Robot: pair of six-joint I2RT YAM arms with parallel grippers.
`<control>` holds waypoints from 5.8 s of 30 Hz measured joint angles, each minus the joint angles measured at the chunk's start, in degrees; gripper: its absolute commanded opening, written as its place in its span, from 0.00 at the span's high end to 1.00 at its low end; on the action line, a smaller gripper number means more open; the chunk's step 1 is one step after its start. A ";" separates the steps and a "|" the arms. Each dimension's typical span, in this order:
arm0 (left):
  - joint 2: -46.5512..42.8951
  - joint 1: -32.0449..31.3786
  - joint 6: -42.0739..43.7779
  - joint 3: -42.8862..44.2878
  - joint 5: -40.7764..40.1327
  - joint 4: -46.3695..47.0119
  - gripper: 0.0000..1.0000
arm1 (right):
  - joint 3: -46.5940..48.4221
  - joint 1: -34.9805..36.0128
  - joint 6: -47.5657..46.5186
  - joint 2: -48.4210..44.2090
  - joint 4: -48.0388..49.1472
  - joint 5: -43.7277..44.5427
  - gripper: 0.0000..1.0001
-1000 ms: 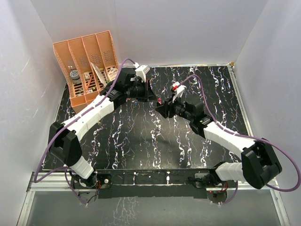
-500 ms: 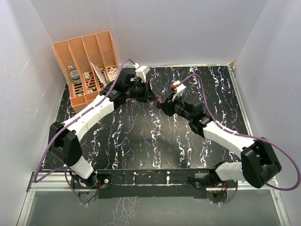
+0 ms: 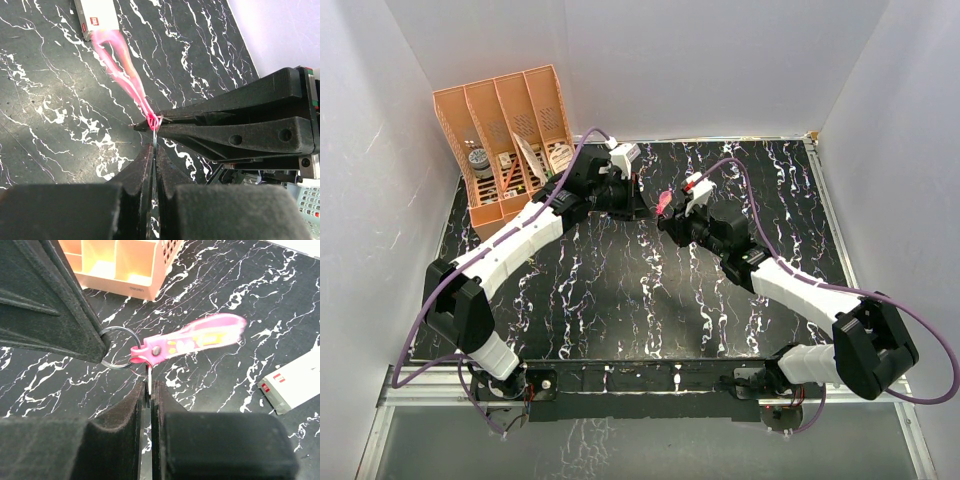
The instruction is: Put the keys on the keyring
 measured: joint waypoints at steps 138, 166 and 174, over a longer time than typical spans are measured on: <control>-4.24 -0.02 14.01 0.57 -3.17 -6.84 0.48 | 4.83 -0.13 8.61 2.82 -2.14 2.01 1.00; -19.71 -0.22 -1.11 -31.58 -11.85 47.58 0.71 | 4.83 -1.20 35.87 2.56 3.65 -0.87 1.00; -18.32 -1.11 -1.14 -31.58 -11.37 48.33 0.71 | 4.83 -1.20 37.97 2.47 3.78 -1.49 1.00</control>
